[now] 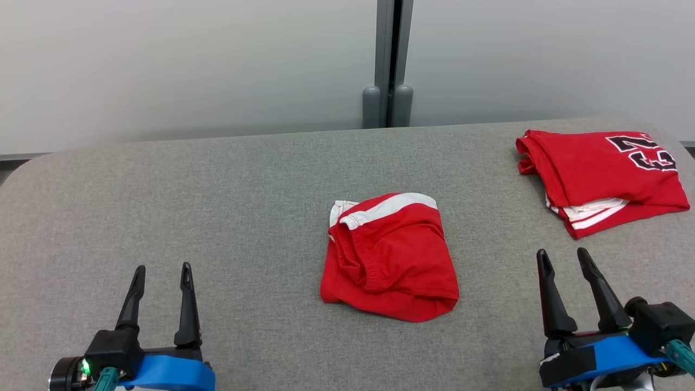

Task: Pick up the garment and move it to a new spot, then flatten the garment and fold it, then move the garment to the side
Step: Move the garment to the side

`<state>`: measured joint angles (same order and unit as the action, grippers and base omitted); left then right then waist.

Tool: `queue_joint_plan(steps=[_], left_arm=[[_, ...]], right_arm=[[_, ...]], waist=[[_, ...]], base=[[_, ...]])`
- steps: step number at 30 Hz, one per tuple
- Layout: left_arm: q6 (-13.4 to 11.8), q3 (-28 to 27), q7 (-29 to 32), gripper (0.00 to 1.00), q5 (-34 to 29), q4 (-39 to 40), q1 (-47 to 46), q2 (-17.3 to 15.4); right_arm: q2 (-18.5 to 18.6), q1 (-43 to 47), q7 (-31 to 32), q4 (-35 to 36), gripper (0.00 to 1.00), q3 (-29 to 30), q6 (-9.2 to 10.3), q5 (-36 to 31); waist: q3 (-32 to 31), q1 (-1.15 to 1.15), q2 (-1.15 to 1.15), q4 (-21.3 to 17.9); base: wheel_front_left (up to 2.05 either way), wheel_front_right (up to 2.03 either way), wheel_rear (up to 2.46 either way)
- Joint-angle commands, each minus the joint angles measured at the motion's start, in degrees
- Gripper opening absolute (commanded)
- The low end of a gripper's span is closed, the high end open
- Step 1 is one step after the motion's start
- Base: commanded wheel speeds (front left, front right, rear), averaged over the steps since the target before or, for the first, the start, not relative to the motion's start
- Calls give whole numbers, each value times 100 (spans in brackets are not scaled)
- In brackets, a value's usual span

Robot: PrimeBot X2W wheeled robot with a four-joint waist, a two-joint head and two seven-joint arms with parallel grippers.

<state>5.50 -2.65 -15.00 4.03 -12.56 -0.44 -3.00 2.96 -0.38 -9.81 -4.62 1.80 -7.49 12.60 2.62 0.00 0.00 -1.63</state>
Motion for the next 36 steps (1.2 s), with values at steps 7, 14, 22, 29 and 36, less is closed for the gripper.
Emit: queue_joint_plan(steps=[7, 14, 22, 29, 36], left_arm=[[-29, 42, -23, 100, -13, 20, -142, -6], [-18, 114, -23, 100, 6, 31, -308, -1], [-20, 240, -23, 100, 60, -12, -566, 6], [-31, 346, -23, 100, 123, -72, -789, 11], [-38, 444, -23, 100, 166, -115, -908, 13]], right_arm=[[-9, -538, 66, -103, 100, -158, -1, -163], [-4, -1512, 345, -294, 100, -452, -1, -358], [-1, -2205, 864, -1331, 100, -608, -1, -430], [0, -2521, 905, -2688, 100, -496, -1, -545], [4, -2713, 748, -3741, 100, -480, -1, -618]], waist=[[121, 0, 0, 51], [387, 0, 0, 200], [735, 0, 0, 448], [1004, 0, 0, 634], [1093, 0, 0, 734]], base=[[0, 0, 0], [0, 0, 0], [0, 0, 0], [0, 0, 0], [0, 0, 0]])
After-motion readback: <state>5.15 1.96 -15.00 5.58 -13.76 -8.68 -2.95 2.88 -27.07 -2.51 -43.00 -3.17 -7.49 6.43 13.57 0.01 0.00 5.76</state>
